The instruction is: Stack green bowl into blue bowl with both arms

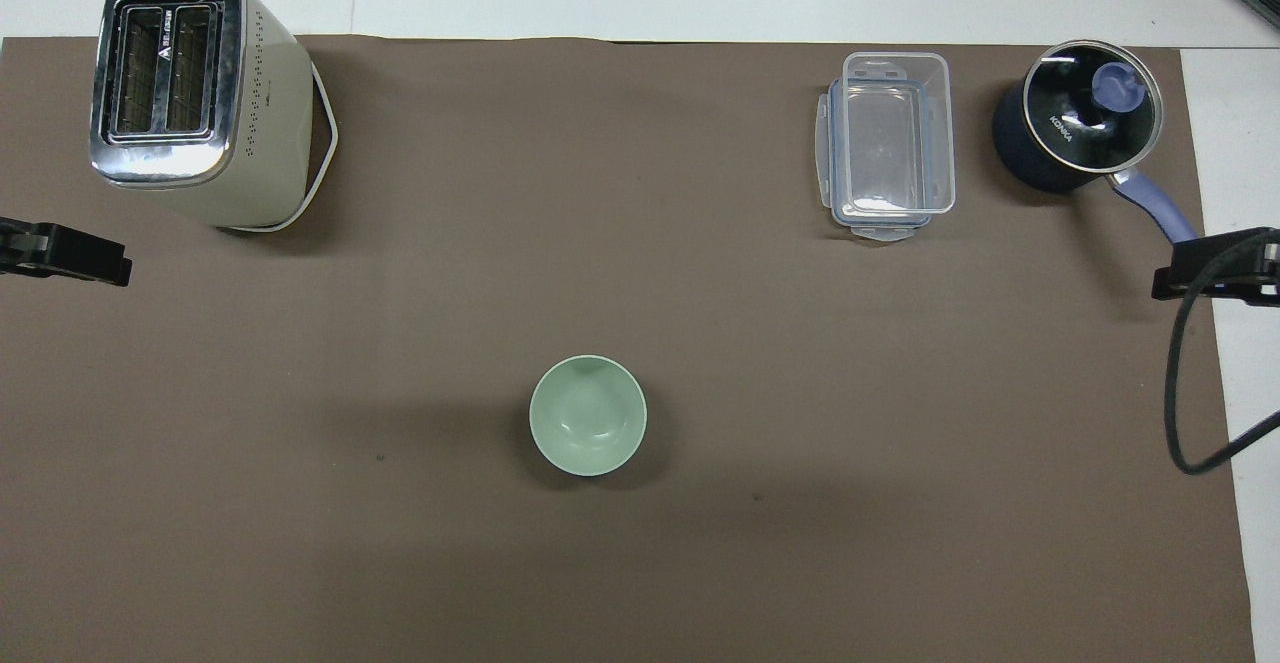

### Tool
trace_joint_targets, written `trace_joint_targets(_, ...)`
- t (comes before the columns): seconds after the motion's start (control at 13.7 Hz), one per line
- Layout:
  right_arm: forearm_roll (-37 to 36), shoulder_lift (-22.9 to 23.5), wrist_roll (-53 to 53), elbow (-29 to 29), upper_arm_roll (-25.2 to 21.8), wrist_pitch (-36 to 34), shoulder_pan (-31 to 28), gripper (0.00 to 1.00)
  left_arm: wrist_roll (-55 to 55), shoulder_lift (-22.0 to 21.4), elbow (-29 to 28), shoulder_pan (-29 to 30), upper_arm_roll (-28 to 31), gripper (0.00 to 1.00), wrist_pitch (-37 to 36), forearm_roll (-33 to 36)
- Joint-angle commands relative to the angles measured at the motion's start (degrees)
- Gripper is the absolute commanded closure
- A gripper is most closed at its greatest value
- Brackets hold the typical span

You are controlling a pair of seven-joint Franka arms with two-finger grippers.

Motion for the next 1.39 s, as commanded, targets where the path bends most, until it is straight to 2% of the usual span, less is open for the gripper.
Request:
trace_joint_targets(0.0,-1.5,4.6,-2.8,7.1,0.5,-4.4,-0.7,0.0,-0.1,-0.2,0.3,0.8,-0.6,0.0,-0.8,0.8)
trace_joint_targets(0.15,-1.4,6.0,-5.6,9.1,0.2,-5.1,-0.8,0.0,-0.1,-0.2,0.3,0.8,-0.6,0.0,-0.8,0.8)
trace_joint_targets(0.66,-0.8,2.8,-6.7,4.9,0.3,-5.5,-0.5,0.0,-0.1,-0.2,0.3,0.8,-0.6,0.0,-0.8,0.9)
trace_joint_targets(1.32,-0.4,2.7,-6.5,4.8,-0.4,-6.3,-0.5,0.0,-0.1,-0.2,0.3,0.8,-0.6,0.0,-0.8,0.9)
